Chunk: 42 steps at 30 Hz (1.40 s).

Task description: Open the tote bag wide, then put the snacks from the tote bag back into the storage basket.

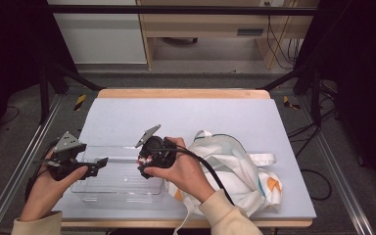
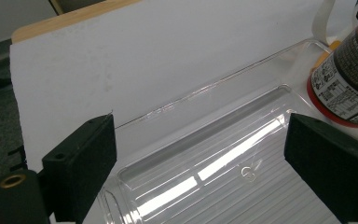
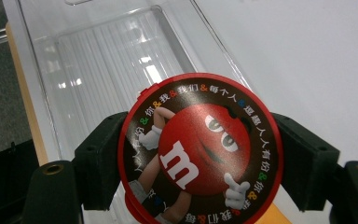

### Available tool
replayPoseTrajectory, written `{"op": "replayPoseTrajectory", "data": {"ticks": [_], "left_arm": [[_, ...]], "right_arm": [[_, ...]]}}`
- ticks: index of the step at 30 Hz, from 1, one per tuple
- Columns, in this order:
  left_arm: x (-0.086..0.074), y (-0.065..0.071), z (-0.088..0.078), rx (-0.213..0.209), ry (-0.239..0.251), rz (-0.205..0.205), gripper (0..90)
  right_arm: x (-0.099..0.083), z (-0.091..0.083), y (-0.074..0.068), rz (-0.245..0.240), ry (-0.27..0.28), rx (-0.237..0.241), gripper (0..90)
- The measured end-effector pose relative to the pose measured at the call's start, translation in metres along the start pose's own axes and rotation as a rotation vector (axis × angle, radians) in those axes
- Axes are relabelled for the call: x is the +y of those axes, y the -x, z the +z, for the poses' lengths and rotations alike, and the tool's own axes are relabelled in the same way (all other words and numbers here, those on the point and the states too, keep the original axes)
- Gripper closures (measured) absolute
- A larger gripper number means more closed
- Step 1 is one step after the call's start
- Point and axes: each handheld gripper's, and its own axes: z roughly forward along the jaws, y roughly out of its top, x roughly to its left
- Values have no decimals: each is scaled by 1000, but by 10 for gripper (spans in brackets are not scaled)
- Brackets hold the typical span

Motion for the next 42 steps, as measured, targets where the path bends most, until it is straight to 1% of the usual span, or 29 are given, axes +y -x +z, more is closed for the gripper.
{"op": "replayPoseTrajectory", "data": {"ticks": [12, 18, 23, 25, 31, 33, 42], "left_arm": [[0, -1, -1, -1, 5, -2, 92], [0, 0, -1, -3, 3, -2, 92], [0, 0, -1, -3, 3, 0, 92], [0, 0, -1, -4, 2, 2, 92], [0, 0, 0, -5, 1, 4, 92], [0, 0, 0, -4, 1, 4, 92], [0, 1, -1, -6, -1, 8, 92]], "right_arm": [[-3, 12, -1, -6, -41, 3, 258], [-4, 17, -2, -25, -57, -5, 258], [-5, 20, -2, -22, -67, -4, 258], [-5, 21, -2, -30, -66, -3, 258], [-7, 24, -3, -21, -74, 0, 258], [-8, 25, -2, -31, -78, 0, 258], [-9, 32, -3, -29, -90, -9, 258]]}}
